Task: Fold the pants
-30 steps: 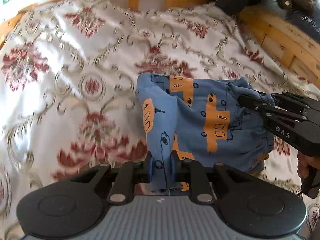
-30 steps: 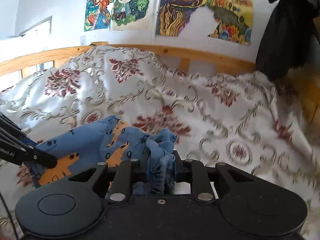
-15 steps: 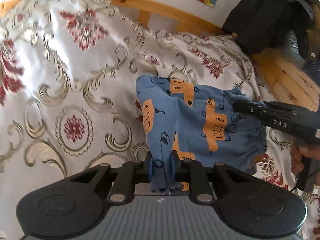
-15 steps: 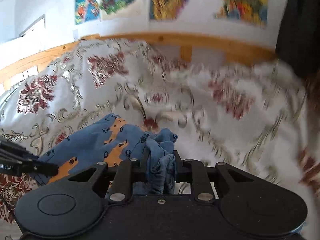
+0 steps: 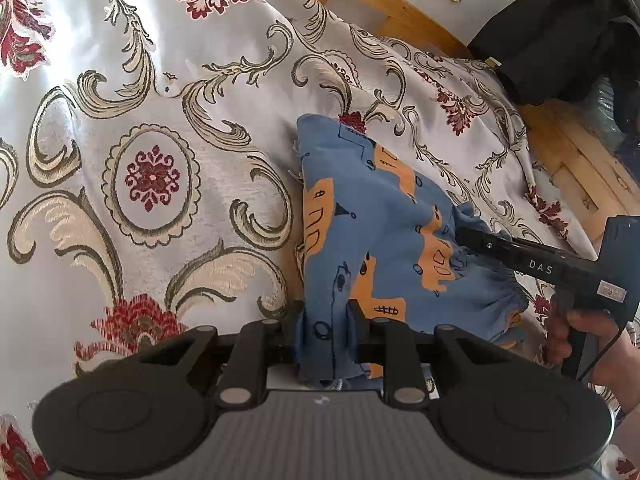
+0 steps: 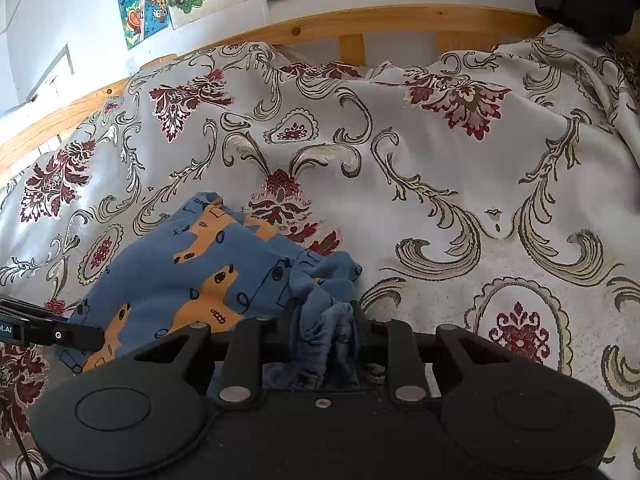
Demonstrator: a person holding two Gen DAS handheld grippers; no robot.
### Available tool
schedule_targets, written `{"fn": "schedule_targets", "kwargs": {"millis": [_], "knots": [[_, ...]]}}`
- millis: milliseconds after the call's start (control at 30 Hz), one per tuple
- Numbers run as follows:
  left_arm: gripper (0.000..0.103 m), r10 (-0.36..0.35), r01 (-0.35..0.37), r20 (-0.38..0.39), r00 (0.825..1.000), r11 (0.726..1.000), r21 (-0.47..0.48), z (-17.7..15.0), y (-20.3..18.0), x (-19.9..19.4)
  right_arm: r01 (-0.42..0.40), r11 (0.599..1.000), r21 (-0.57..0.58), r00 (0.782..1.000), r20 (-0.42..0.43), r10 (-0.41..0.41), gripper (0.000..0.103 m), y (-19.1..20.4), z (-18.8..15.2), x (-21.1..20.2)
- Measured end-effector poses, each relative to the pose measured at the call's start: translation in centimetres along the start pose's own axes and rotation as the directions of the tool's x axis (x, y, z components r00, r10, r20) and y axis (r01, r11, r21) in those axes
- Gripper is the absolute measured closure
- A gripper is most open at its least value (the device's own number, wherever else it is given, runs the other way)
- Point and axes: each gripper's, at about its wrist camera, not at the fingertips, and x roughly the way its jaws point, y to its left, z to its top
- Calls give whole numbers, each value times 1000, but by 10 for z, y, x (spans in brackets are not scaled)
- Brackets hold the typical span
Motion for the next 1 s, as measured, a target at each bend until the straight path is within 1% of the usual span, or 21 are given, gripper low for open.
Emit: {"fn": "schedule_targets", "kwargs": {"millis": [33, 100, 167, 233, 267, 300, 367, 400, 467, 500, 533, 567, 667, 700, 800, 1000], "knots": [[77, 0, 0, -2, 1000, 1000, 7, 1, -1, 0, 7, 1000, -7, 1000, 2, -7, 74, 1, 0, -1], [77, -6, 6, -11, 1000, 1000, 13, 3, -2, -3, 27, 999, -31, 1000, 8, -27, 65, 4, 2, -3], [75, -10, 10, -20, 1000, 1000, -6, 8, -1, -4, 36, 997, -64, 999, 15, -35, 62, 9, 5, -7], [71, -6, 5, -25, 1000, 1000, -17, 13, -2, -6, 56, 995, -87, 998, 35, -53, 49, 15, 6, -14], [66, 5, -5, -22, 1000, 1000, -12, 15, -4, -8, 60, 994, -89, 997, 48, -56, 36, 17, 7, -18], [62, 19, -19, -16, 1000, 1000, -3, 16, -7, -10, 59, 994, -88, 997, 56, -54, 31, 19, 7, -21], [37, 45, -45, 9, 999, 999, 21, 19, -12, -18, 67, 994, -88, 996, 73, -60, 27, 26, 8, -30], [33, 60, -60, 25, 998, 998, 30, 20, -15, -22, 75, 993, -93, 994, 86, -67, 22, 30, 8, -35], [19, 89, -93, 62, 994, 994, 53, 22, -24, -33, 92, 990, -103, 990, 114, -80, 17, 39, 8, -46], [16, 103, -108, 79, 991, 992, 61, 23, -28, -37, 101, 989, -106, 988, 130, -87, 13, 43, 8, -52], [10, 118, -125, 98, 988, 990, 66, 24, -32, -43, 112, 988, -106, 984, 152, -95, 11, 47, 8, -60], [7, 134, -143, 118, 984, 987, 72, 25, -36, -48, 123, 987, -101, 979, 174, -104, 6, 52, 8, -68], [1, 169, -187, 174, 970, 978, 90, 25, -49, -67, 145, 987, -75, 965, 233, -124, 2, 62, 7, -91], [0, 184, -206, 195, 963, 974, 95, 24, -53, -73, 153, 986, -69, 959, 249, -131, 1, 66, 6, -98], [0, 210, -244, 245, 947, 963, 115, 20, -65, -89, 172, 983, -62, 942, 301, -145, 1, 78, 2, -122], [0, 249, -316, 325, 912, 933, 172, 3, -90, -116, 226, 974, -33, 912, 359, -199, 1, 100, -14, -161]]}}
